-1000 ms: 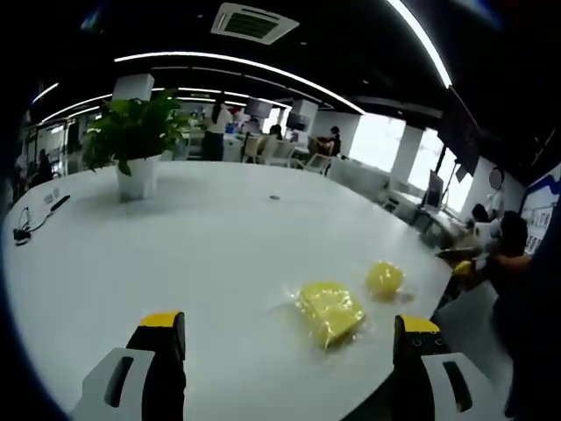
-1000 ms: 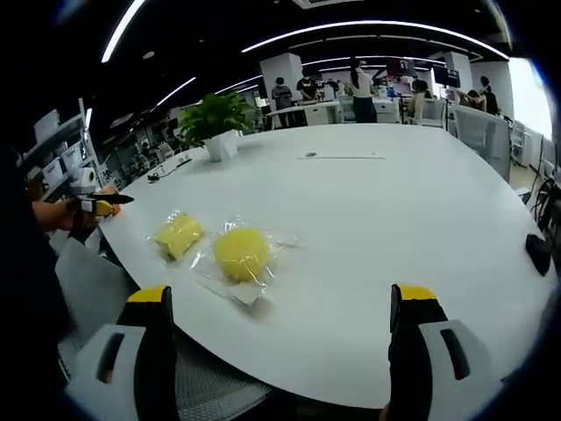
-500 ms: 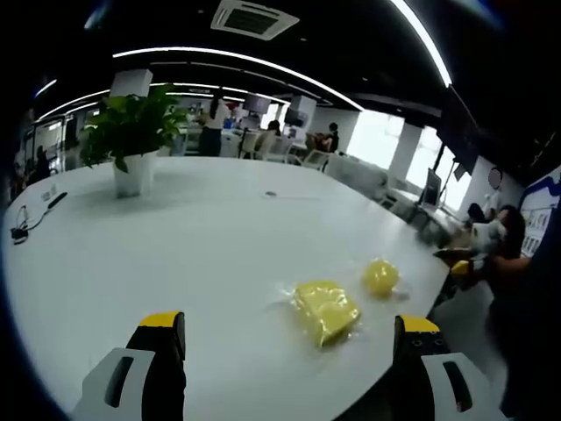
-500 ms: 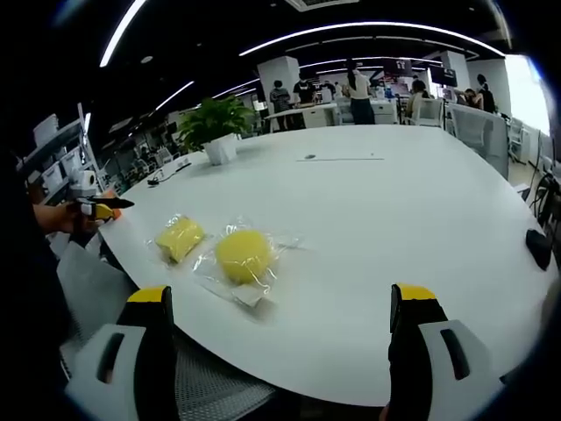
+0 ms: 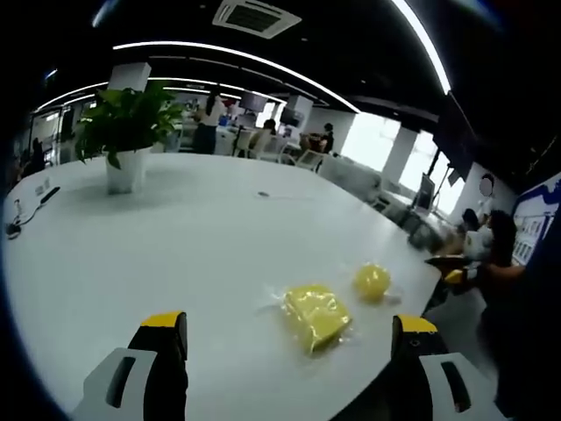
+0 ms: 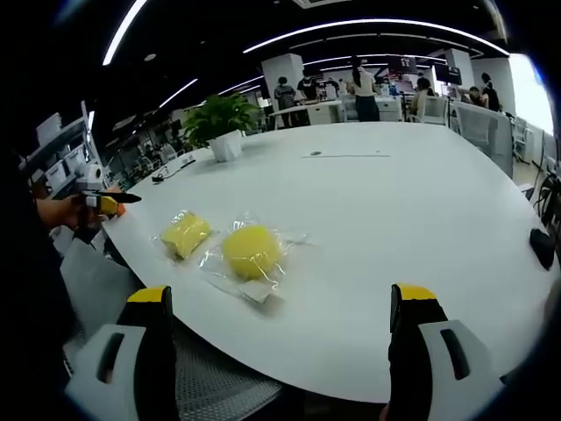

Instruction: Compare the silicone blocks by pressing each to a similar depth, holding the contact briefly, and releasing to observe deformation and rebound differences across the visible hardness samples.

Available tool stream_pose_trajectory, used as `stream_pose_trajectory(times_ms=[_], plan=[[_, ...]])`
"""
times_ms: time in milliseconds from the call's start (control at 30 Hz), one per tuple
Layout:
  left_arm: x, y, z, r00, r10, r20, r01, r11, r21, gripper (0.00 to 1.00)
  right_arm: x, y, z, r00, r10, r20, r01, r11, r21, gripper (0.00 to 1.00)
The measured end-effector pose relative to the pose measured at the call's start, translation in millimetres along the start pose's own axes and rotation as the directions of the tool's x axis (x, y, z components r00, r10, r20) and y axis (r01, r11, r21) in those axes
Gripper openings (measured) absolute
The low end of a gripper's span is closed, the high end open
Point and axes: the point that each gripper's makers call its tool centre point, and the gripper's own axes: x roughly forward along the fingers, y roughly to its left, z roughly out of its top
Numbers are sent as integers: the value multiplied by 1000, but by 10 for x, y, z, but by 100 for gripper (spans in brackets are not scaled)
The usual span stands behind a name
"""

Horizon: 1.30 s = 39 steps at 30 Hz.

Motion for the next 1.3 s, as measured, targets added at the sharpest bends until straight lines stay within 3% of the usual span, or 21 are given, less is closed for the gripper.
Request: stream_pose_trajectory(times_ms=[67, 633, 733, 833, 1300], plan=[[3, 22, 13, 1000, 7, 7, -7, 1000, 10, 100, 2, 1, -3, 1000, 3, -2, -3, 1000, 0, 96], [4, 176, -97, 998, 56, -18, -56, 998, 16, 100, 8, -49, 35, 1000, -5, -24, 4, 999, -45, 96], [29, 177, -107, 999, 43, -20, -43, 999, -3, 100, -2, -66, -11, 1000, -7, -28, 6, 999, -39, 96], [82, 124, -204, 998, -5, -70, 1, 998, -67, 100, 4, -112, -76, 999, -15, -36, 14, 1000, -25, 96], [202, 156, -77, 997, 6, -74, -9, 999, -46, 100, 48, -92, -19, 1000, -19, -12, 19, 1000, 2, 96]])
